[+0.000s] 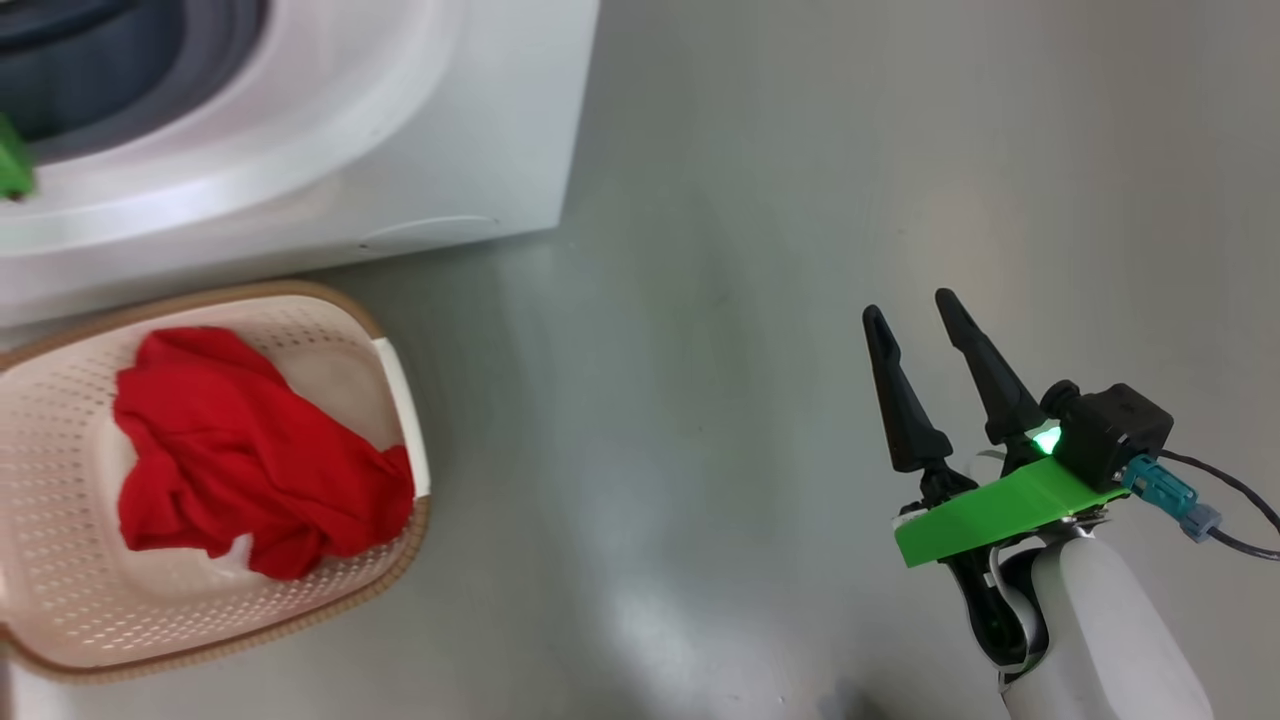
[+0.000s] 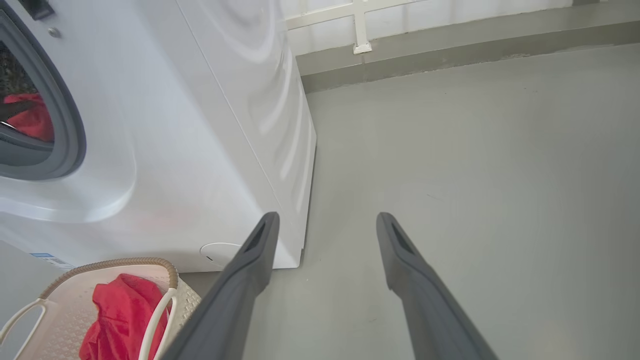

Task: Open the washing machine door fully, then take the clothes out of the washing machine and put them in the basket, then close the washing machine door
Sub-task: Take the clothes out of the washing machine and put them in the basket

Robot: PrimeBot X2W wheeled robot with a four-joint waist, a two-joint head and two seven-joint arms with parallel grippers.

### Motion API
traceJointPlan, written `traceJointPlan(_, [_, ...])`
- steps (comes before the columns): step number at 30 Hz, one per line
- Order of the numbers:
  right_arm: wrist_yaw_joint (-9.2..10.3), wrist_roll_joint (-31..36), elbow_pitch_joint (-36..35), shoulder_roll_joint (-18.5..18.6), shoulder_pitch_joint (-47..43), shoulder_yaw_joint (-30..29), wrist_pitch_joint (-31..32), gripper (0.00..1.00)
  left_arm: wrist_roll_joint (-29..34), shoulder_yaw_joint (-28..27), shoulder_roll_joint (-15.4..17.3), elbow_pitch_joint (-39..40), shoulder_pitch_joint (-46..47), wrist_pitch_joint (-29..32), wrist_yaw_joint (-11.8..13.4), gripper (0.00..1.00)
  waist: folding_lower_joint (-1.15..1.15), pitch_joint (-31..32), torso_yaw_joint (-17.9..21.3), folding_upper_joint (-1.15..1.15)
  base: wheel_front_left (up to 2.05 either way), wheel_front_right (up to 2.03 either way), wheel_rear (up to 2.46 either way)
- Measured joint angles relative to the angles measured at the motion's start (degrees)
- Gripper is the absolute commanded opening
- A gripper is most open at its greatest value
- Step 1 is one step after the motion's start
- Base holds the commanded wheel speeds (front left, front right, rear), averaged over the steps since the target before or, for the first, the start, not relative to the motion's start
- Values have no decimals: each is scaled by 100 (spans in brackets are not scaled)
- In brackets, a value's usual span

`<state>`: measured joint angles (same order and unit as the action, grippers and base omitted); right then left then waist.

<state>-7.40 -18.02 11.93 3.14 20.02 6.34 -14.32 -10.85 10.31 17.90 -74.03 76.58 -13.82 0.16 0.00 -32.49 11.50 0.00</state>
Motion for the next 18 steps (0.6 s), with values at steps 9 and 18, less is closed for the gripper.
traceJointPlan(9, [0, 108, 54, 13, -40, -125, 0, 100, -323, -324, -257, 1065, -717, -63, -93, 0, 0, 344, -235, 0, 0, 0, 0])
traceJointPlan(18, [0, 124, 83, 153, -357, -243, 0, 100, -364, -671, -656, 2606, -1943, -66, -224, 0, 0, 791, -491, 0, 0, 0, 0])
